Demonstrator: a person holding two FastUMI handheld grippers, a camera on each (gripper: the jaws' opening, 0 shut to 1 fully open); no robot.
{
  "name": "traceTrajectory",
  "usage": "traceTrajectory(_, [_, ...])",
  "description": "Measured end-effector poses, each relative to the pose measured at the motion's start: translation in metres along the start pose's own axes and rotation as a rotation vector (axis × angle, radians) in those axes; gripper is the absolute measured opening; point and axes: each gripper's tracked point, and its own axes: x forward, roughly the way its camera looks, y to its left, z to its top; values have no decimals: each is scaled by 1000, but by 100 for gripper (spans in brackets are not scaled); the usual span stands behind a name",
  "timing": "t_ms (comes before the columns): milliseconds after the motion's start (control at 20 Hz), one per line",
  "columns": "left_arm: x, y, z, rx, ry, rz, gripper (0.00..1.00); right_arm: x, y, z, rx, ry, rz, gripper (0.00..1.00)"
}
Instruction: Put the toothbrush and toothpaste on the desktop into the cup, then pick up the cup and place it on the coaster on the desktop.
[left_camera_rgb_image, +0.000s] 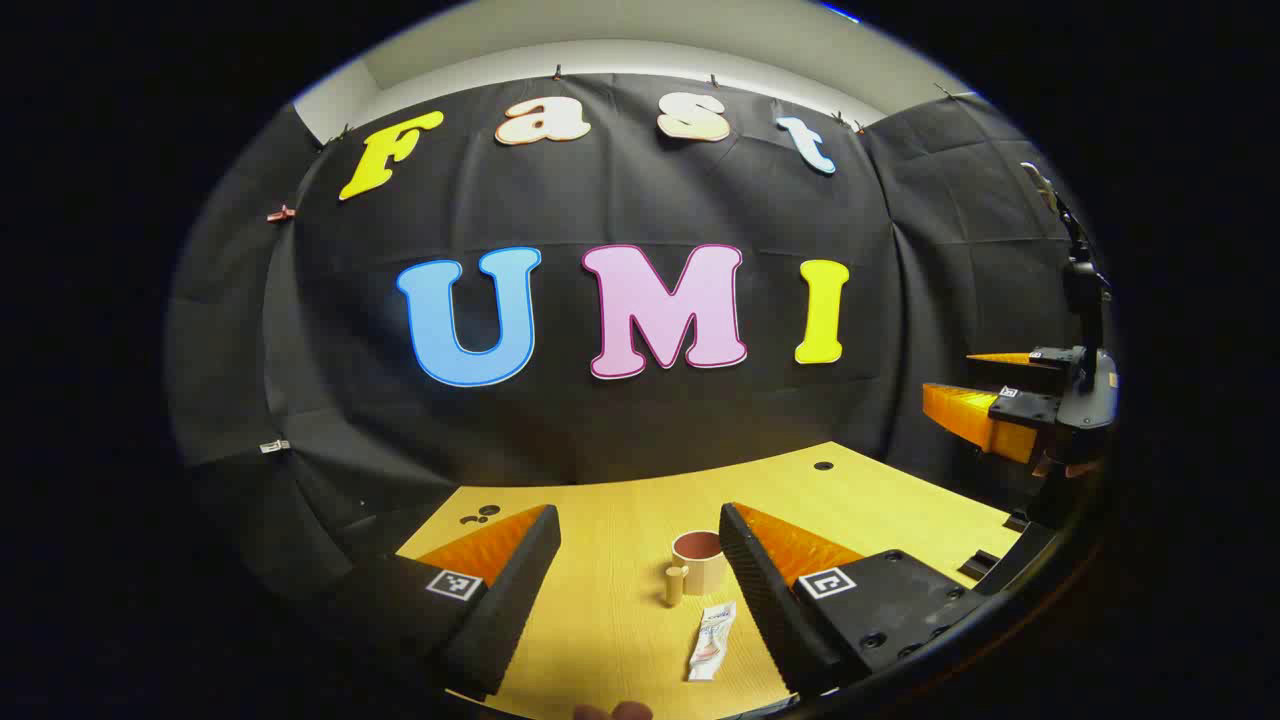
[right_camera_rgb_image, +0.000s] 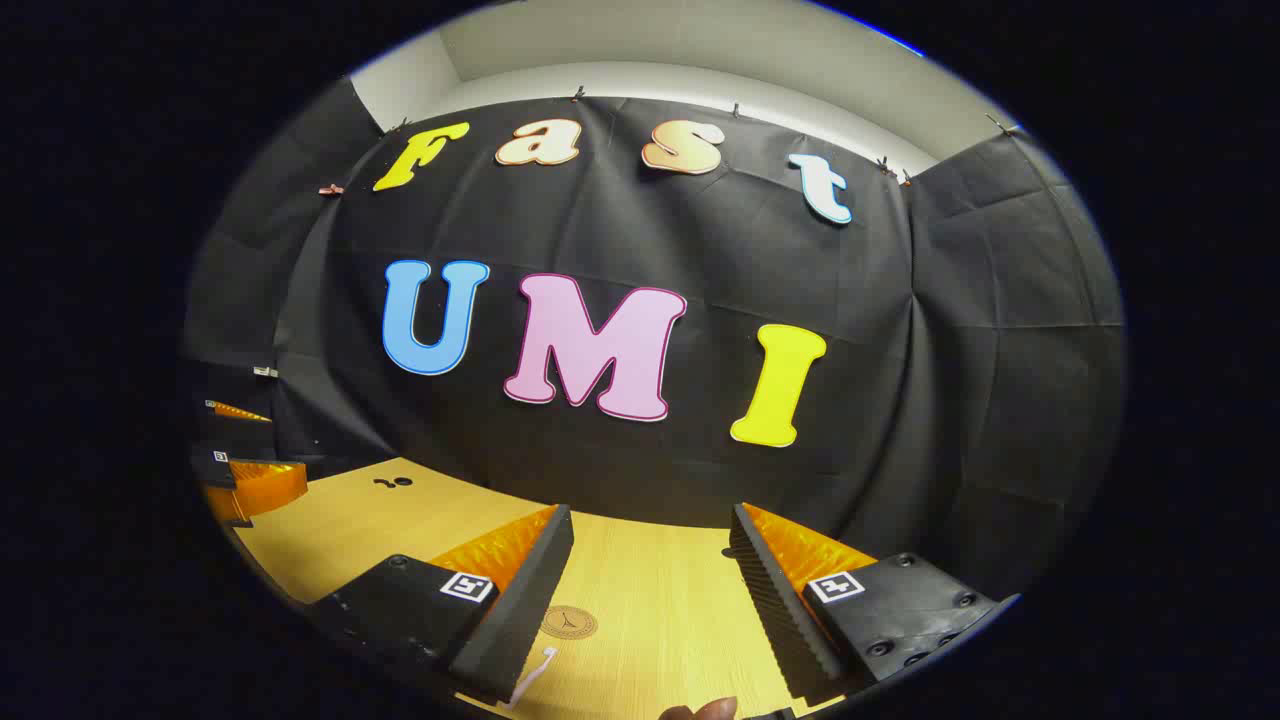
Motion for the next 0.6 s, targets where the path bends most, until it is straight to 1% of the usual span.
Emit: traceTrajectory(600, [10,-8,-7,-1,27,-3,99,4,-1,-12,-2,9,18,97])
